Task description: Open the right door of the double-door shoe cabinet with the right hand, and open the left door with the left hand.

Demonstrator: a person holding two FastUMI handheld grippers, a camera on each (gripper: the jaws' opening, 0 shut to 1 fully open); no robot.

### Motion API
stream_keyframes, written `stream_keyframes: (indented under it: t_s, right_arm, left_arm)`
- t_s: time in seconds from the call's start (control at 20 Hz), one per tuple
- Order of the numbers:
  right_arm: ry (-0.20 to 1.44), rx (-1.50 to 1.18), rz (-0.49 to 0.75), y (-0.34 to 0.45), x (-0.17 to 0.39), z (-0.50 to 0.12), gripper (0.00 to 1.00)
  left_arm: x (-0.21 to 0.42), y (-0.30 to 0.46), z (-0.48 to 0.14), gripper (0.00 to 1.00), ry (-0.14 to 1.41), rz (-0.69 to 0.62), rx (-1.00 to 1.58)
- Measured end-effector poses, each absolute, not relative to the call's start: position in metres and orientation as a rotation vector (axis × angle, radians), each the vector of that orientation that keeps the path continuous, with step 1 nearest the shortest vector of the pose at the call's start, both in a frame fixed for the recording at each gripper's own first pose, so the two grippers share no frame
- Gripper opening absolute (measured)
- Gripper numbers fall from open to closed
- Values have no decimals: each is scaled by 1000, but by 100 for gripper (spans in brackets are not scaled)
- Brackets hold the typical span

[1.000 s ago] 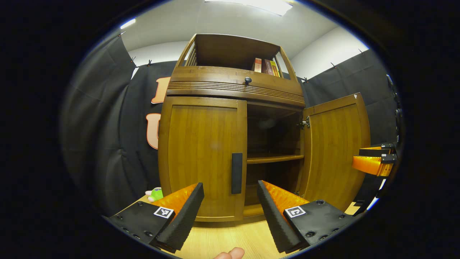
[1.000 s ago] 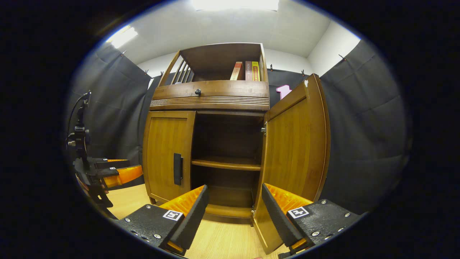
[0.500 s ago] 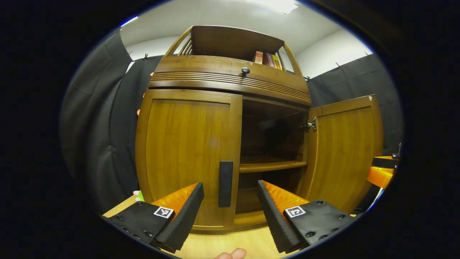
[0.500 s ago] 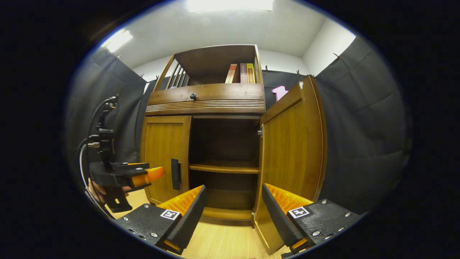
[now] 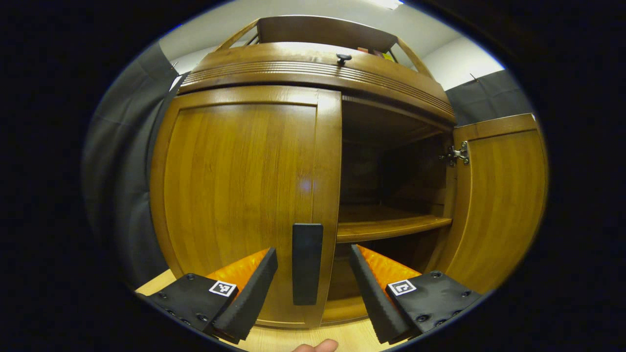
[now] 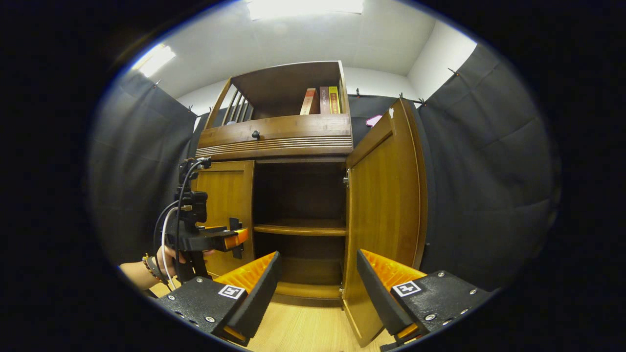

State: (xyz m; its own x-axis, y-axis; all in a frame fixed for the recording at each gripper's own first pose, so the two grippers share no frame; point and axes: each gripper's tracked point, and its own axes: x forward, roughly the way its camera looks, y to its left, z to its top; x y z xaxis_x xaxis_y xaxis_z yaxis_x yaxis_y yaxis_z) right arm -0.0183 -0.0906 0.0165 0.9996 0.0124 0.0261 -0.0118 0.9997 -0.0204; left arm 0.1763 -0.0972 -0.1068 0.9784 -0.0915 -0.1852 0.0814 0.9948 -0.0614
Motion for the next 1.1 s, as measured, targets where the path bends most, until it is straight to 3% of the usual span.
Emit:
stream_keyframes:
  t_s: [0.25, 0.7, 0.95, 1.1]
  right_arm:
    - [-14, -20, 34, -89, -20, 12, 94]
    - [-4, -29, 60, -81, -22, 9, 94]
    - [-10, -8, 55, -85, -28, 13, 94]
    - [-18, 6, 57, -83, -28, 15, 94]
  left_arm:
    - [199, -80, -103, 94, 153, -15, -11]
    - [204, -88, -103, 95, 157, -26, -14]
    - [201, -92, -111, 46, 216, -43, -96]
    - [198, -88, -108, 38, 220, -13, -8]
